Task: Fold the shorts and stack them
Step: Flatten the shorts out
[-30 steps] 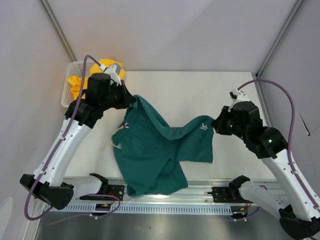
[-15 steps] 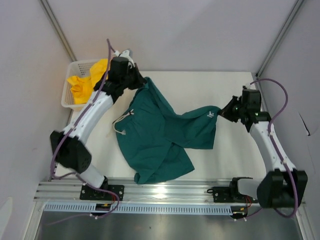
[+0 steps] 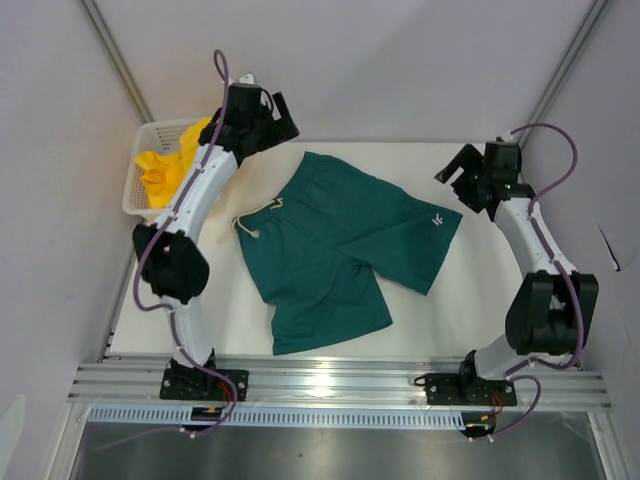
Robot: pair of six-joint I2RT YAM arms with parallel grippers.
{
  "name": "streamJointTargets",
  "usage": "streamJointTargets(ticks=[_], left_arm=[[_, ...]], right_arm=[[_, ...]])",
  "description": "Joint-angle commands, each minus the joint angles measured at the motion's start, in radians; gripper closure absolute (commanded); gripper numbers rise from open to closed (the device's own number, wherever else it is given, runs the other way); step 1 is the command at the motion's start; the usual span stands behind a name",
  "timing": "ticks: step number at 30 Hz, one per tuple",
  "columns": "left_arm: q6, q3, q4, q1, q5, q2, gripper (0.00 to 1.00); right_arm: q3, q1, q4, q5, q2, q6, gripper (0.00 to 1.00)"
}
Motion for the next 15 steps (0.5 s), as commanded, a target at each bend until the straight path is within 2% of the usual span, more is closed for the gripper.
streamJointTargets(ticks=[1, 2, 3, 4, 6, 8, 9, 11, 13, 15], left_arm=[[0.037, -0.163, 0.027, -0.005, -0.029, -0.244, 0.01], [0.036, -0.213, 0.042, -0.005, -0.010, -0.287, 0.01], [0.028, -0.351, 0.053, -0.005, 0.008, -0.362, 0.01], [0.016, -0.400, 0.076, -0.005, 0.014, -0.399, 0.01], [0.005, -0.592, 0.110, -0.007, 0.028, -0.505, 0.01], [-0.001, -0.680, 0.156, -0.007, 0.039, -0.566, 0.01], [-0.002, -0.784, 0.164, -0.007, 0.035, -0.594, 0.01], [-0.005, -0.867, 0.181, -0.005, 0.010, -0.662, 0.01], [-0.002, -0.934, 0.194, -0.004, -0.011, -0.709, 0.01], [-0.002, -1.001, 0.204, 0.012, -0.005, -0.726, 0.01]], right_arm=[[-0.117, 0.059, 0.041, 0.003, -0.152, -0.038, 0.12], [-0.190, 0.075, 0.050, -0.006, -0.175, -0.057, 0.13], [-0.227, 0.093, 0.064, -0.011, -0.199, -0.066, 0.16], [-0.262, 0.140, 0.067, 0.003, -0.248, -0.074, 0.20], [-0.362, 0.191, 0.073, 0.009, -0.297, -0.097, 0.22], [-0.416, 0.268, 0.073, 0.021, -0.354, -0.103, 0.27], [-0.455, 0.294, 0.073, 0.020, -0.370, -0.107, 0.29], [-0.493, 0.393, 0.079, 0.021, -0.420, -0.110, 0.34], [-0.528, 0.479, 0.082, 0.041, -0.448, -0.109, 0.35], [-0.545, 0.622, 0.079, 0.055, -0.469, -0.107, 0.35]])
